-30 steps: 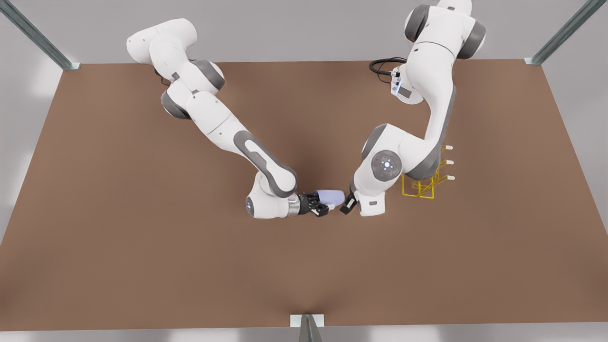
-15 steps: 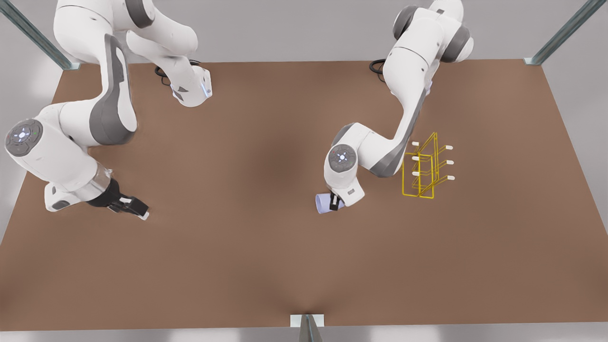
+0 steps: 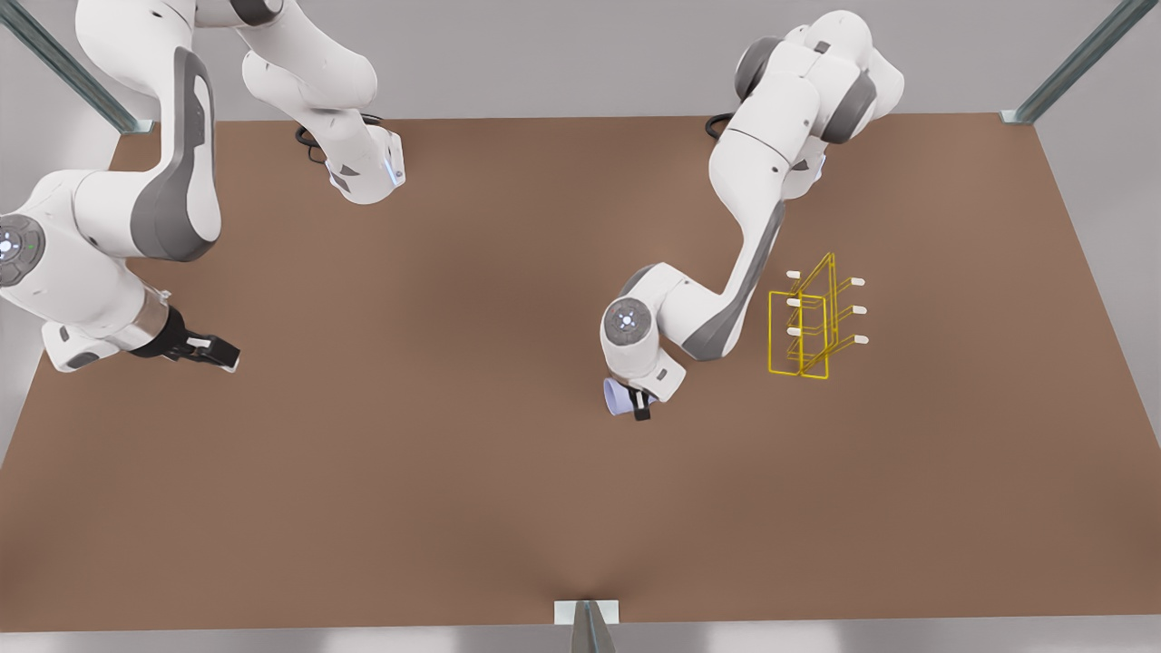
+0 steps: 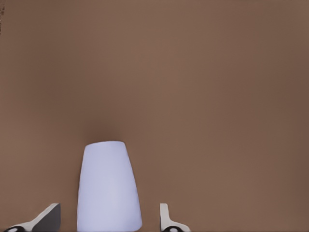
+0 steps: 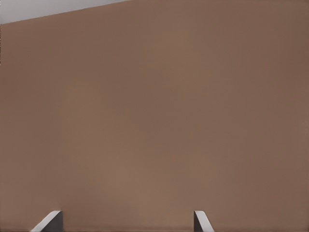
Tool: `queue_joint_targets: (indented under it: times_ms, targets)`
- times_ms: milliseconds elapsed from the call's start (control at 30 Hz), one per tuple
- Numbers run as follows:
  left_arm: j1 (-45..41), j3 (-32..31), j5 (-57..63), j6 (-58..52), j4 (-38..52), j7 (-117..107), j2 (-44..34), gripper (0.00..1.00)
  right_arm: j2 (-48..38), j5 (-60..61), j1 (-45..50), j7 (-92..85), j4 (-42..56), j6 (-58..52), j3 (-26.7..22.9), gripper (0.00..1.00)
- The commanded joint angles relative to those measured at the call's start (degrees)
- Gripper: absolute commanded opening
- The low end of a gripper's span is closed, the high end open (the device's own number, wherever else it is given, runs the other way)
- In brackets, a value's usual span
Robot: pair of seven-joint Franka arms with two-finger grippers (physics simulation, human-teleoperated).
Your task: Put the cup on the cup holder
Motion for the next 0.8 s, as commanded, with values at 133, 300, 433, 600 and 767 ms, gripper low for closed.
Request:
queue_joint_targets:
  times_ms: [133, 300, 433, 600, 767]
  targets:
    - [0.02, 0.01, 0.34, 1.07, 0.15, -19.24, 2.51, 1.00, -0.03, 0.05, -0.43, -8.18, 0.35, -2.46, -0.16, 1.00]
    - [-0.06, 0.01, 0.69, 3.36, 0.15, -19.06, 4.70, 1.00, -0.03, 0.05, -0.35, -8.18, 1.14, -3.07, 0.01, 1.00]
    - [-0.41, 0.10, 1.66, 4.85, 0.07, -19.32, 6.72, 1.00, -0.03, 0.05, -0.43, -8.18, 1.40, -3.16, 0.01, 1.00]
    - [-0.50, 0.01, 2.01, 5.29, 0.15, -18.62, 7.60, 1.00, 0.41, -0.12, -0.70, -8.27, 1.49, -3.16, -0.07, 1.00]
    - [-0.33, 0.01, 2.19, 6.08, 0.33, -18.45, 9.01, 1.00, 0.41, -0.04, -0.61, -8.18, 1.49, -3.16, -0.07, 1.00]
